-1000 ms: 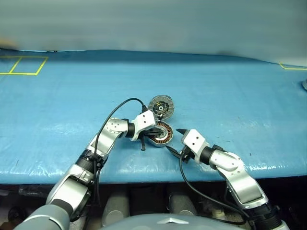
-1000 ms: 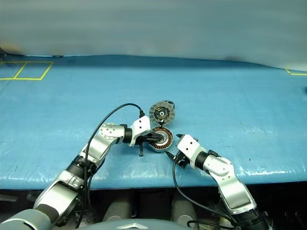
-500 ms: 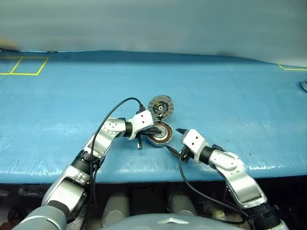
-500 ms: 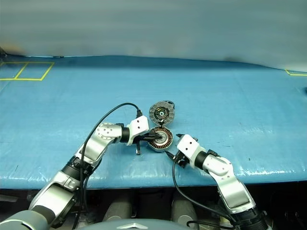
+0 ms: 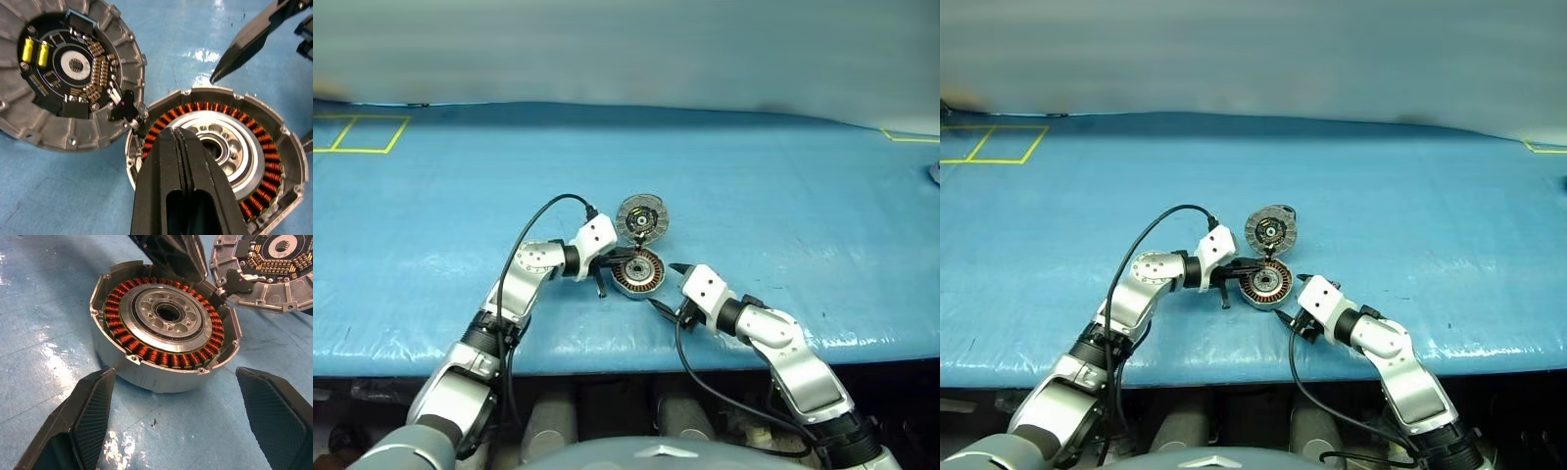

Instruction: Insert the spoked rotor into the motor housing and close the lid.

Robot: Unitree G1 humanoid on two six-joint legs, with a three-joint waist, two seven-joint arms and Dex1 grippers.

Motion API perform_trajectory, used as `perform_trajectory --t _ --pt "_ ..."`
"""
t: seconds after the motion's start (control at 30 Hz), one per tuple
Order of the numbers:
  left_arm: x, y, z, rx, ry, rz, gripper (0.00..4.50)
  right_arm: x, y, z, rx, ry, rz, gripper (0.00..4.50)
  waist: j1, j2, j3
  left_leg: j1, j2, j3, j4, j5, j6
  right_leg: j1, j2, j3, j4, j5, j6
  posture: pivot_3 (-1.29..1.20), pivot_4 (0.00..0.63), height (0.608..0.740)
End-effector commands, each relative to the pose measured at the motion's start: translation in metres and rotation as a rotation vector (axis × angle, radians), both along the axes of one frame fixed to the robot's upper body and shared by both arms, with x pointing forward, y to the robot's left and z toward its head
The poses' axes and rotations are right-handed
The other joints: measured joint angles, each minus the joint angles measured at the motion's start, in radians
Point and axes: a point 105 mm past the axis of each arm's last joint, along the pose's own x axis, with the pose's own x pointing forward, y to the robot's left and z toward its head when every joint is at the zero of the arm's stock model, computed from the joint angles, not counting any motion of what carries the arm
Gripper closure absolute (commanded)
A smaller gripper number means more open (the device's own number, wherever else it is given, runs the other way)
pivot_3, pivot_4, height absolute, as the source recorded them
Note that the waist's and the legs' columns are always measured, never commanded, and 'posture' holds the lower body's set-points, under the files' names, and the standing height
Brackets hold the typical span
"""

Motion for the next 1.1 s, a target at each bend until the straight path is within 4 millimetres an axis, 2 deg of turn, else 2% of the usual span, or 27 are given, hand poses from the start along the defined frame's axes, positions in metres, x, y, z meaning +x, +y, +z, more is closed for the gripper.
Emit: perform_trajectory --t 0.03,0.17,0.3,0.37,0.47,0.53,0.57,0.67,0.77,0.83,0.93,1.1 --pt "-0.001 -0.002 0.022 -0.089 -0.055 -0.007 4.48 0.003 0.002 0.012 0.013 -0.057 0.006 0.35 0.0 0.0 0.0 0.0 0.0 0.0 0.0 0.0 0.0 0.0 0.0 0.0 0.0 0.0 0.0 0.0 0.15 0.74" --pt "-0.003 0.01 0.023 -0.094 -0.052 0.033 4.48 0.003 0.002 0.011 0.01 -0.056 0.005 0.35 -0.001 0.0 0.0 0.0 0.0 0.0 0.0 0.0 0.0 0.0 0.0 0.0 0.0 0.0 0.0 0.0 0.15 0.74" --pt "-0.003 0.035 0.019 -0.059 -0.053 0.093 4.48 0.002 -0.001 0.009 0.005 -0.051 -0.004 0.35 -0.003 0.0 0.0 0.0 0.0 0.0 0.0 0.0 0.0 0.0 0.0 0.0 0.0 0.0 0.0 0.0 0.15 0.74" --pt "0.004 0.053 0.015 -0.027 -0.055 0.166 4.48 0.001 -0.004 0.009 -0.001 -0.049 -0.011 0.35 -0.002 0.0 0.0 0.0 0.0 0.0 0.0 0.0 0.0 0.0 0.0 0.0 0.0 0.0 0.0 0.0 0.15 0.74" --pt "0.02 0.085 0.0 0.132 -0.061 0.289 4.48 0.0 -0.008 0.008 -0.008 -0.043 -0.022 0.35 -0.001 0.0 0.0 0.0 0.0 0.0 0.0 0.0 0.0 0.0 0.0 0.0 0.0 0.0 0.0 0.0 0.15 0.74" --pt "0.03 0.093 0.004 0.156 -0.08 0.318 4.48 -0.001 -0.01 0.007 -0.015 -0.039 -0.023 0.35 0.002 0.0 0.0 0.001 0.0 0.0 0.0 0.0 0.0 0.0 0.0 0.0 0.0 0.0 0.0 0.0 0.15 0.74" --pt "0.037 0.093 0.01 0.169 -0.112 0.309 4.48 -0.002 -0.012 0.007 -0.018 -0.038 -0.024 0.35 0.005 0.0 0.0 0.0 0.0 0.0 0.0 0.0 0.0 0.0 0.0 0.0 0.0 0.0 0.0 0.0 0.15 0.74" --pt "0.06 0.086 0.027 0.206 -0.174 0.253 3.92 -0.002 -0.014 0.007 -0.023 -0.034 -0.029 0.35 0.014 -0.002 0.001 -0.001 0.0 0.0 0.001 0.0 0.0 0.0 0.0 0.0 0.0 0.0 0.0 0.0 0.15 0.74" --pt "0.09 0.076 0.046 0.255 -0.273 0.275 2.91 -0.003 -0.015 0.007 -0.025 -0.032 -0.033 0.35 0.019 -0.003 0.001 -0.001 -0.001 0.0 0.002 0.0 0.0 0.001 0.0 0.0 -0.001 0.0 0.0 0.0 0.15 0.74" --pt "0.102 0.067 0.051 0.316 -0.272 0.256 2.28 -0.003 -0.017 0.006 -0.031 -0.034 -0.049 0.35 0.019 -0.003 0.002 -0.002 -0.001 0.0 0.002 0.0 0.0 0.001 0.0 0.0 -0.001 0.0 0.0 0.0 0.15 0.74" --pt "0.109 0.048 0.059 0.344 -0.22 0.193 2.28 -0.006 -0.019 0.005 -0.025 -0.034 -0.079 0.35 0.014 -0.003 0.002 -0.002 -0.002 0.0 0.001 -0.002 0.002 0.001 0.0 0.0 -0.002 0.0 0.0 0.0 0.15 0.74" --pt "0.11 0.028 0.067 0.33 -0.148 0.133 2.28 -0.016 -0.023 0.001 -0.012 -0.024 -0.139 0.35 0.001 -0.004 0.003 -0.003 -0.002 -0.001 -0.001 -0.003 0.003 -0.001 0.001 0.001 -0.002 -0.002 0.002 0.0 0.15 0.74"
